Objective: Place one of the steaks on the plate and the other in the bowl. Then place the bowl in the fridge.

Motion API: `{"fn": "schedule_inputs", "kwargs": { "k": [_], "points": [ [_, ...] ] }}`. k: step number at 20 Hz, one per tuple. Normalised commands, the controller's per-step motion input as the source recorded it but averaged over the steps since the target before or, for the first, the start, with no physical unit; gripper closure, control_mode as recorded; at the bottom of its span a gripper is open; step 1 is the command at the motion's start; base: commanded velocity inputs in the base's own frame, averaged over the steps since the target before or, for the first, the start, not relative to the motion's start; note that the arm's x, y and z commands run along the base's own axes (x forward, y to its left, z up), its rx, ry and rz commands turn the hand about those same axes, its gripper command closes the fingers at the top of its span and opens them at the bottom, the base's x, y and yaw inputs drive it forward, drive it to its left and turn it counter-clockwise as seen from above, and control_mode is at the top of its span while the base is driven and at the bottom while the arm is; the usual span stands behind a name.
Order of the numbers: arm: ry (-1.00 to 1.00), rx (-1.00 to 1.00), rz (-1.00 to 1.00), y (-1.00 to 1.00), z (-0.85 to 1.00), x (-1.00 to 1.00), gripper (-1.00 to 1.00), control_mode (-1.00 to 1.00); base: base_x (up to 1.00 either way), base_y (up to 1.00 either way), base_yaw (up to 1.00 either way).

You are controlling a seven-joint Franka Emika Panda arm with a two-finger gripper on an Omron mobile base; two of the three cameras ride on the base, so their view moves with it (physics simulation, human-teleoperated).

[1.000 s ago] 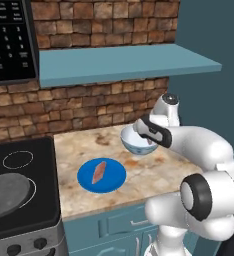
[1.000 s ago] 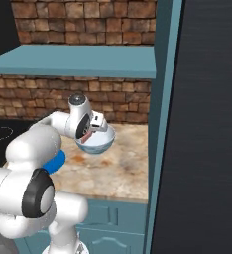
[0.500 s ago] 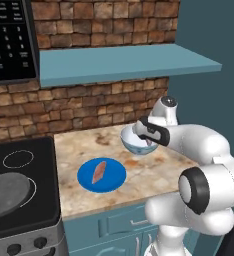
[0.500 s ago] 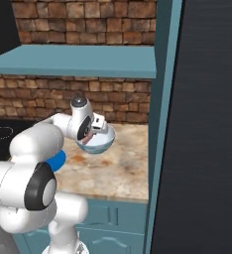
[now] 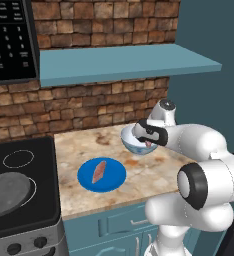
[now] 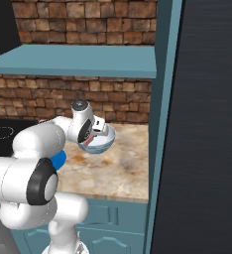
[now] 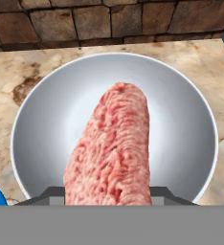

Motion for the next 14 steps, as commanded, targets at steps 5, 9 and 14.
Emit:
{"fn": "schedule_inputs", "kwargs": {
  "k": [5, 9, 14],
  "points": [
    [0.0, 0.0, 0.0, 0.23, 0.0, 0.6, 1.0, -1.0, 0.0, 0.0, 0.0],
    [0.0, 0.0, 0.0, 0.03, -0.05, 0.33, 1.0, -1.0, 0.0, 0.0, 0.0],
    [0.0, 0.0, 0.0, 0.0, -0.23, 0.23, 1.0, -1.0, 0.0, 0.0, 0.0]
  ]
}}
